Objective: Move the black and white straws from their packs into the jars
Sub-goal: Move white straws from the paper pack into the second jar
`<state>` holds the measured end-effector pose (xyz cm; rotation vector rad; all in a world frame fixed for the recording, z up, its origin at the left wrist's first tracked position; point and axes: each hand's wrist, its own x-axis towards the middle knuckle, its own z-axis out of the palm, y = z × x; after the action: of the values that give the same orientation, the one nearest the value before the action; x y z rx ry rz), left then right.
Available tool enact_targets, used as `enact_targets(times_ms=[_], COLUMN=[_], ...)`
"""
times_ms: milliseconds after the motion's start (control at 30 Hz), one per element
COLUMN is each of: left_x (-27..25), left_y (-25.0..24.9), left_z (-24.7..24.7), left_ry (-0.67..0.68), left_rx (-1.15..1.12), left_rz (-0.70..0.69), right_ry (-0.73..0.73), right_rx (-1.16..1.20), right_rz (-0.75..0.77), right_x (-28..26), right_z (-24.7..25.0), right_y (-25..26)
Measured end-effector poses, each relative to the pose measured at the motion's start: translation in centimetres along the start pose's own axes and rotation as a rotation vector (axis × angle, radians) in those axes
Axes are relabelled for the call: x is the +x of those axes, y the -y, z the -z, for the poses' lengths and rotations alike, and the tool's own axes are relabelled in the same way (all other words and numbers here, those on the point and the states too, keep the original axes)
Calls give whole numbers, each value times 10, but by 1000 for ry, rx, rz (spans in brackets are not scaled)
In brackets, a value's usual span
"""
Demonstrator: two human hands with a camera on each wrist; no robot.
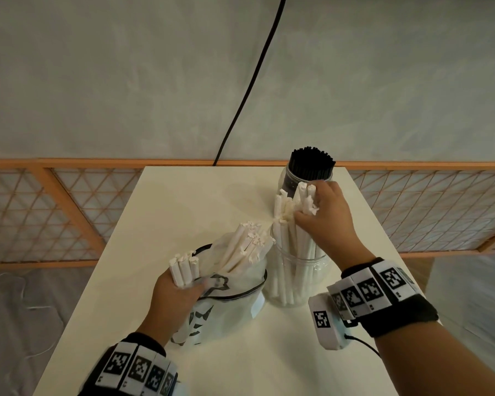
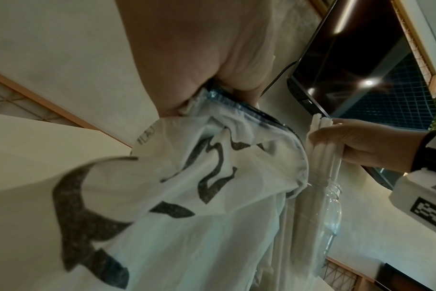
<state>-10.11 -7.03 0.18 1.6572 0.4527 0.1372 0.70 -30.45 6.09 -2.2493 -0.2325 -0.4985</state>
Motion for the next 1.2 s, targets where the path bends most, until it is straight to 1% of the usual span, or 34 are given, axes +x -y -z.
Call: enact_targets(times_ms=[67,200,233,367,433,533,600,667,733,767,833,867,900,933,967,1000,1067,1100,1133,1200], left_x=[1,4,4,2,1,2,2,2,1,2,3,3,3,4,4,4,5,6,6,5], left_y=[3,7,6,2,2,2,3,4,4,5,8,9,10,9,9,8,7,8,10,12], left_z=[1,2,2,0,0,0,1,3,5,6,7,8,8,9,9,9,10,11,12,15], left_ry=[-5,-11,-12,-5,-7,-10,-1,4,-1,-3,-4,-2,0,-1,-3,-12,-47,-64,-77,-80], left_rx=[-9,11,14,12,9,-6,-2,-4,-2,-5,-22,-31,-33,-29,-23,-13,7,10,0,-35], left_rz=[8,21,17,3,4,20,17,4,-9,-11,0,6,8,4,-5,-15,-31,-38,-41,-32], right_ry=[33,70,65,35,91,171,133,54,10,-14,-98,-145,-159,-116,-18,133,471,576,619,619], right_rx=[77,125,134,116,107,37,23,28,-28,-77,-141,-141,-122,-84,-43,-9,3,-6,-14,27], right_rz=[-63,-178,-175,-42,-32,22,-1,-65,-82,-37,159,259,330,388,408,378,202,99,-2,-159], right_x=[0,-7,-9,-14,-17,-22,-18,-10,-6,-7,-16,-25,-37,-50,-63,-74,-90,-93,-94,-95], right_z=[3,5,4,-1,-2,-6,-8,-8,-8,-9,-13,-17,-23,-29,-35,-41,-50,-53,-56,-59], right_y=[0,-8,-11,-21,-22,-22,-22,-24,-23,-19,-10,-1,5,10,13,14,12,11,11,11])
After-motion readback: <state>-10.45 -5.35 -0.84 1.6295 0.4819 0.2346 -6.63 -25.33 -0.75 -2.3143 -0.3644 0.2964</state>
